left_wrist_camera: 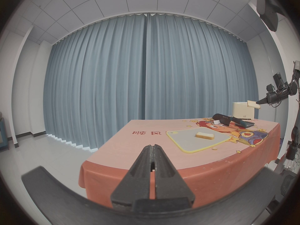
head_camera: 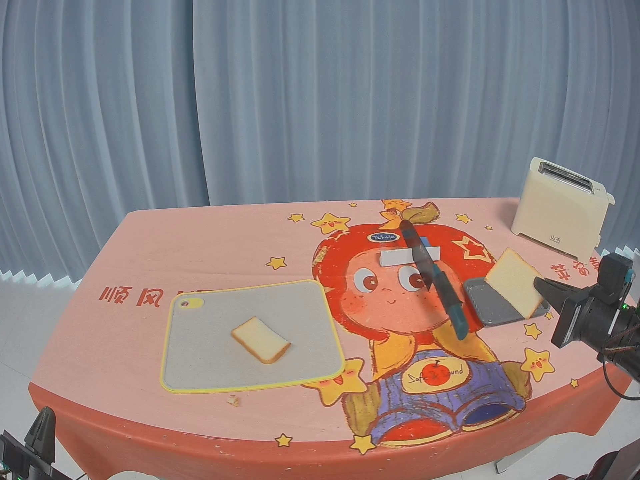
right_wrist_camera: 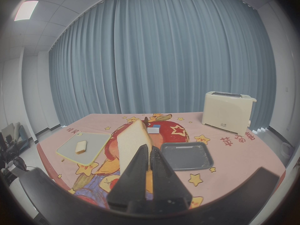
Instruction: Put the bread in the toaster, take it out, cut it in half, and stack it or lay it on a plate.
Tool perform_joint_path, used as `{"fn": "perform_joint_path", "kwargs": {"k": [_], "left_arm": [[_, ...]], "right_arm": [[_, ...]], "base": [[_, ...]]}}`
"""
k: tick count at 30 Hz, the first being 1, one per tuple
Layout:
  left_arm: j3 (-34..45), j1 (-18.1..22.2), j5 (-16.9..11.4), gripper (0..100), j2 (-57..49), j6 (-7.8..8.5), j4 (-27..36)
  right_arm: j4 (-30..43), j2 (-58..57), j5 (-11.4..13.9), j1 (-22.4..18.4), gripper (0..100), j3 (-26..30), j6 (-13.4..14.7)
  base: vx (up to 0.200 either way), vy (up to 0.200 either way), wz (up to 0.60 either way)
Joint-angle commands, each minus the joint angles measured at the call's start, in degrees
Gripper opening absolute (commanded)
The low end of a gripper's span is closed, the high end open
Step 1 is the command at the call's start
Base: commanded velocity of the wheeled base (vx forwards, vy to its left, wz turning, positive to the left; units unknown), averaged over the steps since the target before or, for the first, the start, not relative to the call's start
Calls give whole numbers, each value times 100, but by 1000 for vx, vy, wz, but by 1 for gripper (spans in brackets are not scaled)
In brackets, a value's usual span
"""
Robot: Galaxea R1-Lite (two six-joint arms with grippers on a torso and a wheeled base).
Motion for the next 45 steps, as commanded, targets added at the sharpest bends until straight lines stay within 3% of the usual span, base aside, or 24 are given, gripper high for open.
{"fn": "perform_joint_path", "kwargs": {"k": [1,7,12,27,45], "left_arm": [[99,0,3,0,5,-4,-9],[99,0,-23,0,5,-4,-9],[99,0,-23,0,5,-4,-9],[99,0,-32,0,5,-4,-9],[99,0,-32,0,5,-4,-9]], "right_arm": [[12,43,-8,-14,0,-20,6],[21,52,-8,-172,0,-47,76],[3,307,10,-506,0,-222,358],[-5,1177,-17,-752,0,-266,744],[-5,1370,36,-831,0,-275,806]], "base": [[0,-200,0],[0,0,0],[0,0,0],[0,0,0],[0,0,0]]}}
